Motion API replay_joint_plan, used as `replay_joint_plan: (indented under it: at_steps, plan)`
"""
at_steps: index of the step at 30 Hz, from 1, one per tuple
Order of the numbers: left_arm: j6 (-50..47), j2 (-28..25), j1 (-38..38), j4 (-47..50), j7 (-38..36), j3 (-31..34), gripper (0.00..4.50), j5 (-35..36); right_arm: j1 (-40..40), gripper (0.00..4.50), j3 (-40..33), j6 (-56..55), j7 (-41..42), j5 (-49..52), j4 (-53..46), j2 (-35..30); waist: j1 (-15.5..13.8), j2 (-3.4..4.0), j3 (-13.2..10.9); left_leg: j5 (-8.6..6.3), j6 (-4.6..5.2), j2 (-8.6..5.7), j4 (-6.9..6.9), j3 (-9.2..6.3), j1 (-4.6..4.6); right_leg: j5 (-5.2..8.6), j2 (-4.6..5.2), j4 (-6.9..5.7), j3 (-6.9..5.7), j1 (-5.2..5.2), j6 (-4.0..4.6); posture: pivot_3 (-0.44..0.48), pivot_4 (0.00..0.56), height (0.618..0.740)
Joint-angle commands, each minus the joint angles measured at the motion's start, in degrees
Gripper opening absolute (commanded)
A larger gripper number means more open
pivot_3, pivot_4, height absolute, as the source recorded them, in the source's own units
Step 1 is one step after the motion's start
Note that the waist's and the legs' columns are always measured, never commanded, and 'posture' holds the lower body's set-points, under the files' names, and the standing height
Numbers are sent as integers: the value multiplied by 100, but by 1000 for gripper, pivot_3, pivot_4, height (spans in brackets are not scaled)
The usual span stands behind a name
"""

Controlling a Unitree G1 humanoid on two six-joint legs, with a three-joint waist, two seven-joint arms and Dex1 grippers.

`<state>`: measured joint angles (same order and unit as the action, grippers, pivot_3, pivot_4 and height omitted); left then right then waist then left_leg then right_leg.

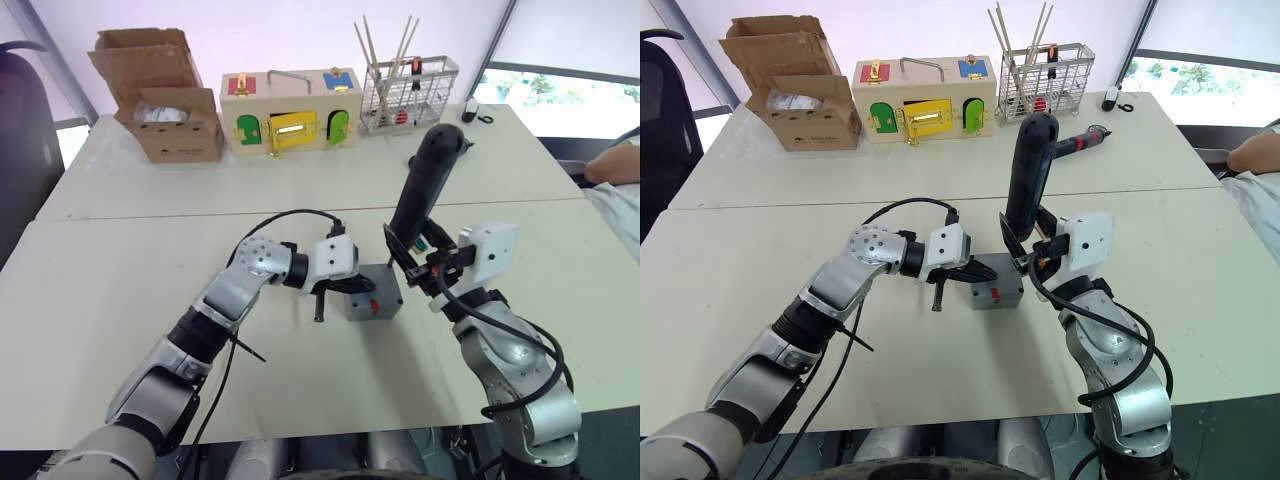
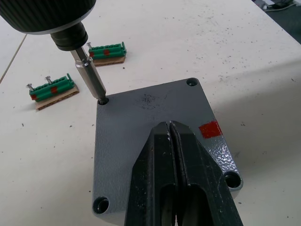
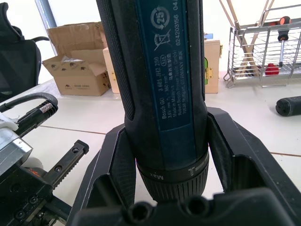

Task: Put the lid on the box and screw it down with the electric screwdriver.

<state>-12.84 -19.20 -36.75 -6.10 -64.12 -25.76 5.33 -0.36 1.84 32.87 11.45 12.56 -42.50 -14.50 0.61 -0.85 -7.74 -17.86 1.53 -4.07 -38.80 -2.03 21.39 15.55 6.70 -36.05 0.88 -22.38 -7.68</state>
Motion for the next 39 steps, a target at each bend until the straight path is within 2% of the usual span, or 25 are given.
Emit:
replay_joint_plan:
  at_steps: [1, 21, 30, 36, 39]
  plan:
    - [-24, -52, 76, -100, -10, -131, 0, -178, 301, 1820, 204, 455, 76, 146, 495, 55, 0, 0, 0, 0, 0, 0, 0, 0, 0, 0, 0, 0, 0, 0, 0, 0, 150, 737]
    - [-83, -70, 111, -67, 30, -120, 0, -187, 187, 1820, 153, 617, 85, 63, 919, -10, -5, -27, 40, 0, 0, 0, 13, -2, -1, 0, 7, 13, 1, 0, 0, 0, 150, 737]
    - [-74, -88, 96, -77, 30, -122, 0, -188, 160, 1820, 165, 603, 62, 55, 1012, 30, -8, -42, 84, 2, -4, 0, 69, -4, -8, 0, 8, 72, 1, 7, 0, 0, 150, 737]
    - [-56, -89, 87, -100, 21, -123, 0, -191, 115, 1820, 153, 427, 93, 23, 923, 17, -14, -43, 93, 2, -4, 0, 73, -7, -7, 0, 9, 82, 5, 9, 1, 0, 150, 737]
    - [-53, -76, 88, -103, 20, -134, 0, -195, 70, 1820, -18, 313, 205, 178, 535, -49, -15, -38, 90, 1, -4, 0, 75, -8, -6, 0, 11, 85, 5, 9, 1, 0, 150, 737]
